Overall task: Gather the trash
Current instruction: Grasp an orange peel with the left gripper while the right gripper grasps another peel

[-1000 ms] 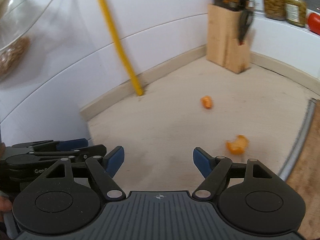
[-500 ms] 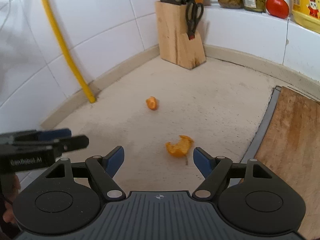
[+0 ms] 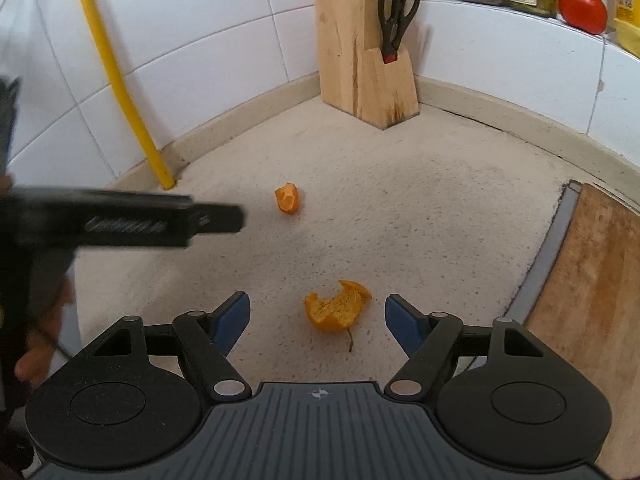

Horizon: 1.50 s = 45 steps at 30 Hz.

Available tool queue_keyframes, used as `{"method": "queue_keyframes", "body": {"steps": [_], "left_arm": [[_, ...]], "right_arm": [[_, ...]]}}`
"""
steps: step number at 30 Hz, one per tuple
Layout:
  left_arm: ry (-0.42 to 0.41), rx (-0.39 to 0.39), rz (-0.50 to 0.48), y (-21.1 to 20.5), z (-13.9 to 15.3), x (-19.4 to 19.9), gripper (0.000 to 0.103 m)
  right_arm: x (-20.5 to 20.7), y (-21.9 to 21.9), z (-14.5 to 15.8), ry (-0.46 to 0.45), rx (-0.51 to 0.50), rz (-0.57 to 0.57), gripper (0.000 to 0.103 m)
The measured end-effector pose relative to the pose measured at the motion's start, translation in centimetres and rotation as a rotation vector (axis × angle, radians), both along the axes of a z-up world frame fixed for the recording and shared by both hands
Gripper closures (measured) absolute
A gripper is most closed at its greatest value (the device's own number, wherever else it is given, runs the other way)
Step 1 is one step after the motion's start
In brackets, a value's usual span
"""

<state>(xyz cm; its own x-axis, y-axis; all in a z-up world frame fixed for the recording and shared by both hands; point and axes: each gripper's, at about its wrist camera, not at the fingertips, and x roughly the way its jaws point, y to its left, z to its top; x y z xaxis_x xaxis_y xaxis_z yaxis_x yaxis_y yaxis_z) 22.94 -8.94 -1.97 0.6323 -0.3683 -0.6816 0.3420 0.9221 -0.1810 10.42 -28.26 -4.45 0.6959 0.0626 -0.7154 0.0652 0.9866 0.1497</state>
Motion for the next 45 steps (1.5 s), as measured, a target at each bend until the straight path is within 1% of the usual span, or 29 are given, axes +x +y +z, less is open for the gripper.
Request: {"method": "queue_keyframes", "body": {"steps": [5,8,11,14,17,18,20,21,22,23,25,27,29,33,35,37,38,39,40,41,42,43,44,45], "left_arm": [[0.026,0.017,-0.001,-1.7,-1.6,2.8,0.047],[0.043,0.011,0.015,-2.2,-2.6,4.0,0.048],[0.064,0.005,0.021,-2.7,-3.5,5.0,0.048],[0.068,0.003,0.023,-2.8,-3.9,5.6,0.048],[0.058,0.004,0.015,-2.8,-4.2,5.9,0.05],[0.053,0.011,0.014,-2.8,-4.2,5.9,0.051],[0.047,0.023,0.009,-2.8,-4.2,5.9,0.059],[0.046,0.027,0.004,-2.7,-4.2,5.8,0.062],[0.046,0.027,-0.003,-2.6,-4.2,5.6,0.068],[0.05,0.022,-0.007,-2.4,-4.2,5.5,0.076],[0.064,0.006,-0.019,-2.2,-4.1,5.3,0.083],[0.078,-0.009,-0.027,-1.9,-4.1,4.9,0.085],[0.08,-0.018,-0.034,-1.7,-3.9,4.4,0.085],[0.065,-0.002,-0.067,-1.3,-3.4,3.3,0.085],[0.071,0.003,-0.087,-1.3,-3.2,3.1,0.085],[0.061,0.015,-0.09,-1.4,-3.1,2.9,0.082],[0.057,0.022,-0.097,-1.6,-3.1,2.9,0.079],[0.058,0.025,-0.103,-1.7,-3.1,3.0,0.075],[0.063,0.024,-0.104,-1.8,-3.2,3.1,0.067],[0.066,0.02,-0.103,-1.8,-3.3,3.2,0.059],[0.064,0.016,-0.102,-1.8,-3.3,3.2,0.056],[0.059,0.014,-0.097,-1.9,-3.3,3.3,0.051],[0.057,0.013,-0.09,-2.0,-3.4,3.4,0.048],[0.056,0.01,-0.086,-2.0,-3.4,3.5,0.048]], "right_arm": [[0.7,-0.2,-0.9,0.012,-0.022,0.026,0.026],[1.1,-0.5,-1.3,0.018,-0.016,0.036,0.03],[1.4,-0.8,-1.8,0.03,-0.012,0.045,0.039],[1.7,-1.1,-2.3,0.043,0.004,0.045,0.044],[1.8,-1.2,-2.7,0.05,0.016,0.045,0.055],[1.8,-1.1,-2.8,0.051,0.018,0.049,0.062],[2.0,-0.7,-3.1,0.056,0.016,0.062,0.065],[2.0,-0.5,-3.2,0.056,0.014,0.065,0.068],[2.1,-0.4,-3.2,0.054,0.009,0.067,0.069],[2.1,-0.2,-3.1,0.052,0.008,0.067,0.071],[2.0,-0.3,-3.0,0.048,0.016,0.062,0.076],[1.9,-0.5,-2.8,0.047,0.026,0.06,0.083],[1.6,-0.7,-2.6,0.043,0.031,0.057,0.083],[1.0,-1.2,-2.2,0.033,0.031,0.044,0.083],[0.9,-1.6,-2.2,0.031,0.031,0.036,0.083],[0.8,-1.9,-2.3,0.037,0.031,0.029,0.083],[0.9,-2.2,-2.4,0.042,0.033,0.024,0.082],[0.9,-2.4,-2.6,0.045,0.036,0.019,0.075],[0.9,-2.6,-2.7,0.049,0.037,0.01,0.071],[0.9,-2.7,-2.7,0.054,0.036,0.004,0.054],[0.9,-2.8,-2.7,0.049,0.039,0.0,0.04],[0.8,-2.8,-2.6,0.04,0.035,0.0,0.037],[0.6,-2.7,-2.6,0.037,0.029,0.005,0.036],[0.6,-2.6,-2.6,0.035,0.023,0.011,0.037]]}}
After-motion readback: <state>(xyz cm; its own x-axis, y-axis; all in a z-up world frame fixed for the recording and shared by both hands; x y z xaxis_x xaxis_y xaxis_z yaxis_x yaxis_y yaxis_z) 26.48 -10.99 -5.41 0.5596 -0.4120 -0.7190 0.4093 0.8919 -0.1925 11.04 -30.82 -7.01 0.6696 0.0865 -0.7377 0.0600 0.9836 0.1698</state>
